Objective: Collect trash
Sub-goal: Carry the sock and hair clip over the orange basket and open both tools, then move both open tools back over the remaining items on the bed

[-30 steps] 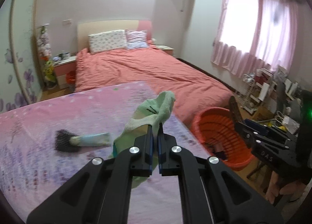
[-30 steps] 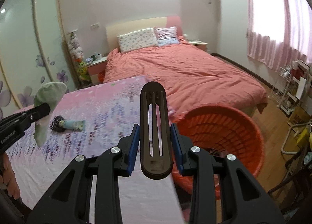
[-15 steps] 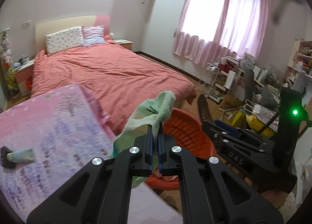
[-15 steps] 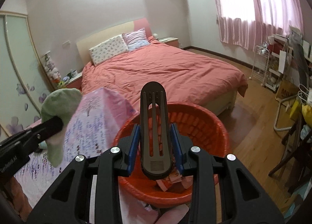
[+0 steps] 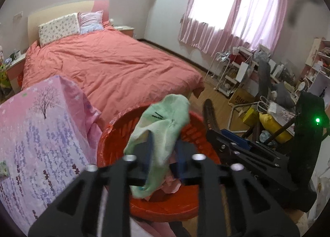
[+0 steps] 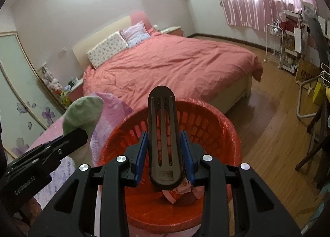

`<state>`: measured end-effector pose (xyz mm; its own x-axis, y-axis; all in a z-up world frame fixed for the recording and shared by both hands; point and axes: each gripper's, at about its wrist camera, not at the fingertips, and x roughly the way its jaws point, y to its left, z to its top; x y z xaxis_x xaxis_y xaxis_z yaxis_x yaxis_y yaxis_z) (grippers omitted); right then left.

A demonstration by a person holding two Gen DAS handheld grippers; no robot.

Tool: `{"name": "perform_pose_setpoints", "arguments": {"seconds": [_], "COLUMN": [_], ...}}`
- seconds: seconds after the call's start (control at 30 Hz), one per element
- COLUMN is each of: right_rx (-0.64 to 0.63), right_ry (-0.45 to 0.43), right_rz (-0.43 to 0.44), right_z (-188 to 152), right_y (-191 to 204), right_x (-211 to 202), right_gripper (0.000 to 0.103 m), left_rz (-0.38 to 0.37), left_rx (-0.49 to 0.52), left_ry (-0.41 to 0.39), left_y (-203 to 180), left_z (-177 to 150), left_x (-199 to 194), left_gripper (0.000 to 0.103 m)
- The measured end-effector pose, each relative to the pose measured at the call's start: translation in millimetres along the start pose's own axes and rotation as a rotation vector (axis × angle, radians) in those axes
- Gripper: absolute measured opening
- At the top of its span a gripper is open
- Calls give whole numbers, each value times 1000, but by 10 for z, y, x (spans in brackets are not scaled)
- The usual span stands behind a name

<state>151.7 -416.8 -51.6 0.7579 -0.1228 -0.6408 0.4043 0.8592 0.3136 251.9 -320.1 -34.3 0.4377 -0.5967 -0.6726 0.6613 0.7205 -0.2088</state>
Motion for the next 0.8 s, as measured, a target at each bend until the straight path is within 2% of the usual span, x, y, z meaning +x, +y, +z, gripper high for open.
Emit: {"name": "perform_pose_setpoints", "arguments": {"seconds": [0.1,0.13,0.27,0.33,0.37,0.53,0.6,0.67,0.8], "right_rx": [-28,-37,-64,-79,-86,-138,-161,-185,-260], "right_ry": [8,3,-3,-10,-16,-20,-7,11,54], "right_rz": [-25,-37,-64,-73,-77,-73,-61,-51,-14], "right_z": [-59,-86,-143,-162,-146,-204,-240,-297,-456], "right_y": [22,35,96,154,163,363,451,571,940], "right_x": [37,25,-13,-48,-42,-39,5,46,131], "right_gripper": [55,56,62,67,69,71,71,71,71], "left_rz": [52,66,127,164,189,291,356,423,497], "left_rx": [-13,-18,-48,-51,-55,-91,-113,-150,-255], "left_ry": [10,14,19,17,13,8,7,6,16], "left_y": [135,188,428,536,607,1013,1219,1501,2053], "left_z": [-44,-50,-135,-190,-232,-459,-572,-717,-982], "left_x": [45,34,-40,-96,-142,-428,-557,-728,-1069], "left_gripper": [46,52,60,73,75,87,91,94,97]}}
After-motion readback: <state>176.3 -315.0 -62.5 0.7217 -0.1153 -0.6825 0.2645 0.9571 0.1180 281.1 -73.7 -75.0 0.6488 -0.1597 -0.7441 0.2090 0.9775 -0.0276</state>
